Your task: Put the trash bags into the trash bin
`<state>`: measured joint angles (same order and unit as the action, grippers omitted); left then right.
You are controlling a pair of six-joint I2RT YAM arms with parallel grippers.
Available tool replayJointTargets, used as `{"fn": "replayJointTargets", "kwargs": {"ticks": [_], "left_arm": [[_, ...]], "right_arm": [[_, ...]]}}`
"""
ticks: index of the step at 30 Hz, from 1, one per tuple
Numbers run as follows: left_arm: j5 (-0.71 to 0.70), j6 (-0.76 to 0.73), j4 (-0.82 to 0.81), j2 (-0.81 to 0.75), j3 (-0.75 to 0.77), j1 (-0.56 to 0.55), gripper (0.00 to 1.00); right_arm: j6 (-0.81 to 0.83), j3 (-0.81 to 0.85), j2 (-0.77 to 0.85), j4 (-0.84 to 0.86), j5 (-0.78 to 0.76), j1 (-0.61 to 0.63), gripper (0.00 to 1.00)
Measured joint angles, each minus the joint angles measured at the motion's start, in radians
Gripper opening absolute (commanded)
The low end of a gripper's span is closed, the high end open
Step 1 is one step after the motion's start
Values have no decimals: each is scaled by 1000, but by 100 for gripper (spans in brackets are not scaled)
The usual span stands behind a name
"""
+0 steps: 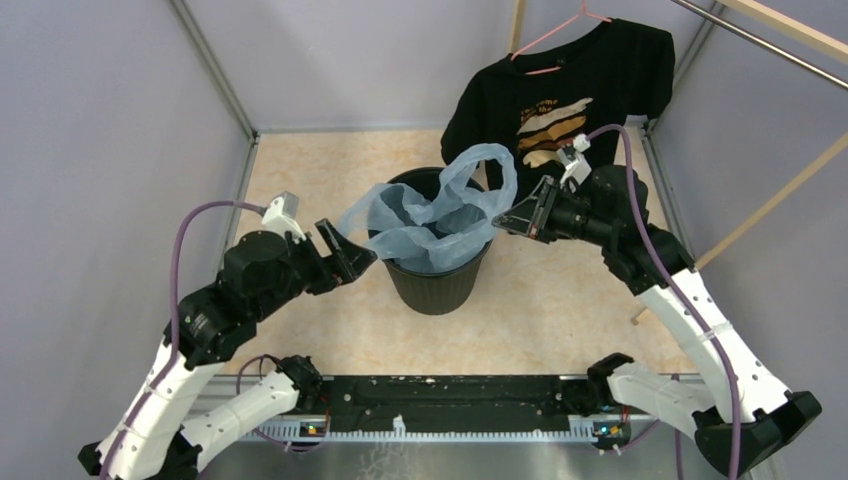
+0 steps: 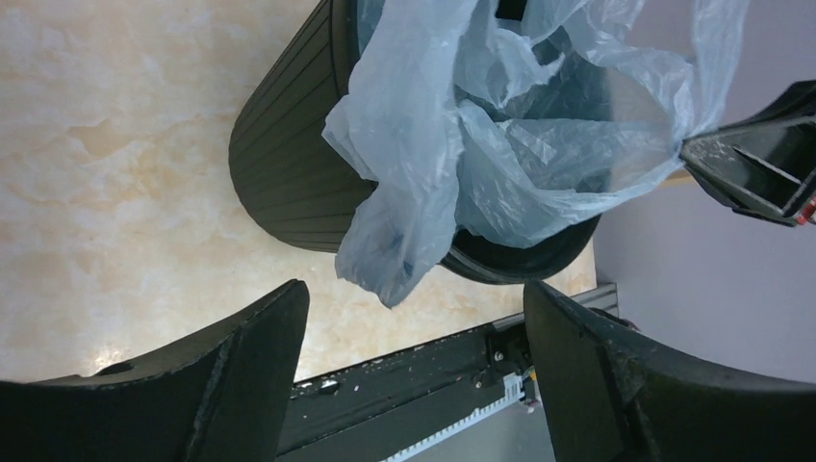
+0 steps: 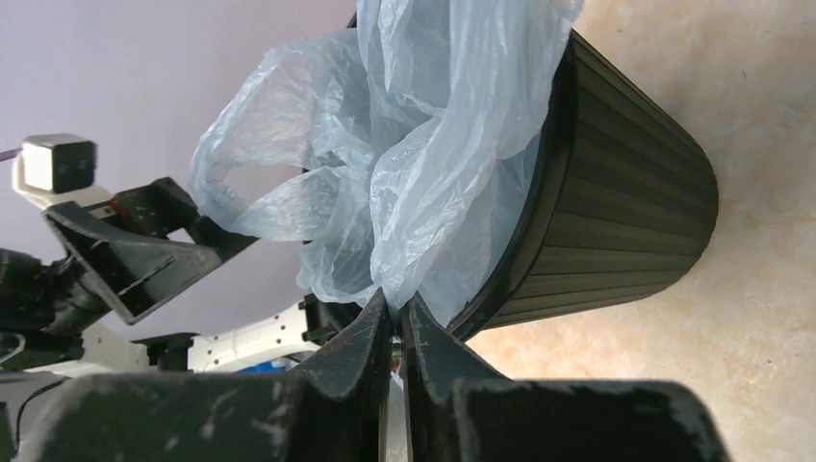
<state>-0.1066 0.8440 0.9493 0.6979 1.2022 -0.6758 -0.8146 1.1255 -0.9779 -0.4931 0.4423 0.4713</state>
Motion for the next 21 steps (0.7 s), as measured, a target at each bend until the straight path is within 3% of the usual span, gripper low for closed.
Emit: {"fn": "replayJointTargets", "kwargs": {"ticks": [5, 9, 13, 14, 21], "left_arm": [[-3, 38, -39, 19, -49, 0, 55], [-29, 42, -64, 32, -49, 0, 26], [-57, 40, -63, 23, -49, 0, 4], [-63, 40, -58, 19, -50, 0, 0], [-52, 43, -36, -87, -103, 0, 0]], "right_arm": [[3, 0, 10, 14, 10, 0, 0], [19, -6, 12, 12, 19, 0, 0], [50, -6, 27, -8, 24, 0, 0], [58, -6, 34, -13, 27, 0, 0], [78, -76, 79, -16, 76, 2, 0]]}}
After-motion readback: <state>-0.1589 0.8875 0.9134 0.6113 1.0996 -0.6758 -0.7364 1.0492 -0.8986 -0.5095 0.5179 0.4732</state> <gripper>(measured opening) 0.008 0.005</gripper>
